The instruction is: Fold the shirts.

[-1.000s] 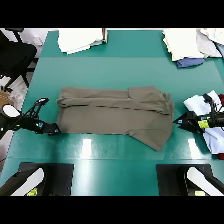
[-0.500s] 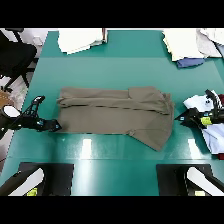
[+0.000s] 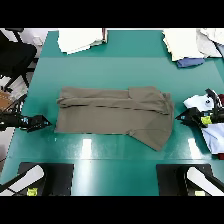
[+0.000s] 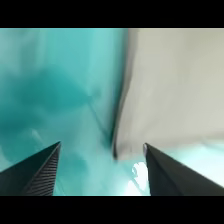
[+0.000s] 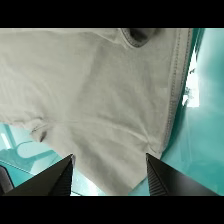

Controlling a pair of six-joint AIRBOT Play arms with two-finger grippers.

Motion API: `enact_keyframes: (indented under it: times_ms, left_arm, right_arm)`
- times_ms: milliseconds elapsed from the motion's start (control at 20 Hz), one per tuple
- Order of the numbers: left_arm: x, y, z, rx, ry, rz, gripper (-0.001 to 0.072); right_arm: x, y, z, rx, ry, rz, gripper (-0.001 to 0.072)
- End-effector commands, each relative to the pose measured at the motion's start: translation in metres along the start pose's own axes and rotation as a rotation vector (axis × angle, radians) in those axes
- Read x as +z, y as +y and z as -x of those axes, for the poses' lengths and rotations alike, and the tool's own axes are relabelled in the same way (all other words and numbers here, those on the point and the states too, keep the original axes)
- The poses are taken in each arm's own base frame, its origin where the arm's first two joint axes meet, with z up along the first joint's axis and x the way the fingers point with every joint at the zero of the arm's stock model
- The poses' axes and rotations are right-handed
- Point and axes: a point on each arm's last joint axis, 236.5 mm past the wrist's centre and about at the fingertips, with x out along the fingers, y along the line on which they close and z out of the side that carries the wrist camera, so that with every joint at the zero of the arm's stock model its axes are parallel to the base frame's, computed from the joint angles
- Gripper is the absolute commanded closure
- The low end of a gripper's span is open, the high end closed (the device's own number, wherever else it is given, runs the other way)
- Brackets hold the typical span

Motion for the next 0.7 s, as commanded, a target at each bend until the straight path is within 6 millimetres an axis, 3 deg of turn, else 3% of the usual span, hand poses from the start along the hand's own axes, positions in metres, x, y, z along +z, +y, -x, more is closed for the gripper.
enact_keyframes:
  times_ms: [0,250,650]
  left_arm:
    - [0.0,-0.013,-0.001,-0.114,0.018,0.039,0.0107]
    - [-0.005,-0.017,-0.007,-0.161,0.052,0.027,0.0108]
    - [-0.002,-0.008,-0.031,-0.208,0.085,0.091,0.0108]
  right_arm:
    - [0.001,-0.001,0.0,-0.002,-0.005,0.002,0.0209]
    - [0.005,-0.002,0.0,-0.007,-0.02,0.001,0.0209]
    - [0.007,-0.002,0.0,-0.008,-0.027,0.002,0.0209]
